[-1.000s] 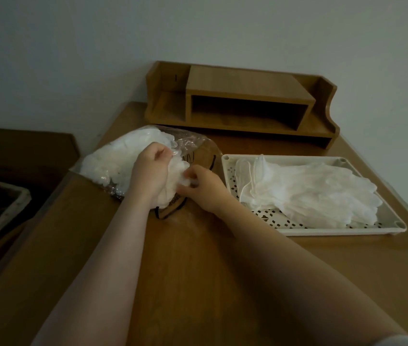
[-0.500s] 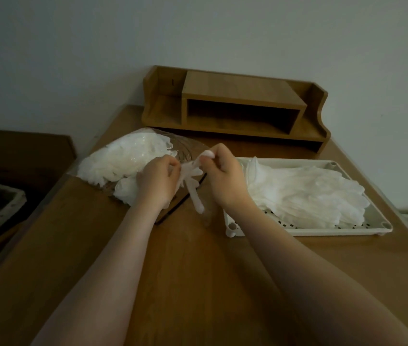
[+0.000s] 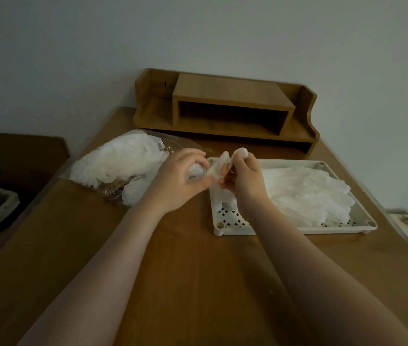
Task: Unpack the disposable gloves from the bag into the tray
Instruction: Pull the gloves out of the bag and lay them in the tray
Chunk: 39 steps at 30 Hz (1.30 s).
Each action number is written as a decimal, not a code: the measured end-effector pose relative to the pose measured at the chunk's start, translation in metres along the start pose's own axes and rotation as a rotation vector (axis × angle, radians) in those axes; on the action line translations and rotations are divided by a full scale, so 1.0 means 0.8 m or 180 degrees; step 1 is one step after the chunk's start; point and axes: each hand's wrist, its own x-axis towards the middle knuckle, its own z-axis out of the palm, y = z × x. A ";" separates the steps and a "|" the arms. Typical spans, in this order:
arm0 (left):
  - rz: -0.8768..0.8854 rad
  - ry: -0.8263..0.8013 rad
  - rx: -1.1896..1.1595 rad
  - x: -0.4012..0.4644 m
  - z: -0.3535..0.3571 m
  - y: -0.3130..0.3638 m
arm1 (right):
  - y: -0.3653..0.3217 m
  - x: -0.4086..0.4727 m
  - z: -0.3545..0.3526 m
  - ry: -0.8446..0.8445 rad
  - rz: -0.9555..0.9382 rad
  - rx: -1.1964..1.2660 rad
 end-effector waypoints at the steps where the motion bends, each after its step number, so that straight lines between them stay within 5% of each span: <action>1: -0.0052 -0.0258 0.0406 0.000 0.004 -0.001 | 0.001 0.000 -0.002 0.0011 -0.0010 0.0089; 6: -0.0061 -0.0208 0.1201 -0.008 0.018 -0.015 | -0.021 0.001 -0.026 0.0163 0.0019 0.1385; 11: -0.0590 0.0193 -0.0126 0.001 -0.006 0.013 | -0.045 0.005 -0.058 0.0640 0.0378 0.1952; 16: -0.0980 0.0113 -0.1979 0.011 -0.015 0.075 | -0.060 0.014 -0.092 0.0832 0.0749 0.1358; 21: -0.1098 -0.0221 -0.2500 0.036 0.002 0.117 | -0.067 0.017 -0.112 0.1186 0.0482 -0.0017; 24: -0.1140 -0.0632 -0.2452 0.048 0.011 0.137 | -0.069 0.007 -0.131 0.0330 -0.0602 -0.0331; 28: -0.1123 -0.0916 -0.2488 0.060 0.022 0.149 | -0.070 0.007 -0.156 -0.1406 -0.1126 -0.0314; 39: -0.1425 -0.1273 -0.2896 0.065 0.032 0.138 | -0.078 0.014 -0.206 -0.1190 -0.0629 -0.0738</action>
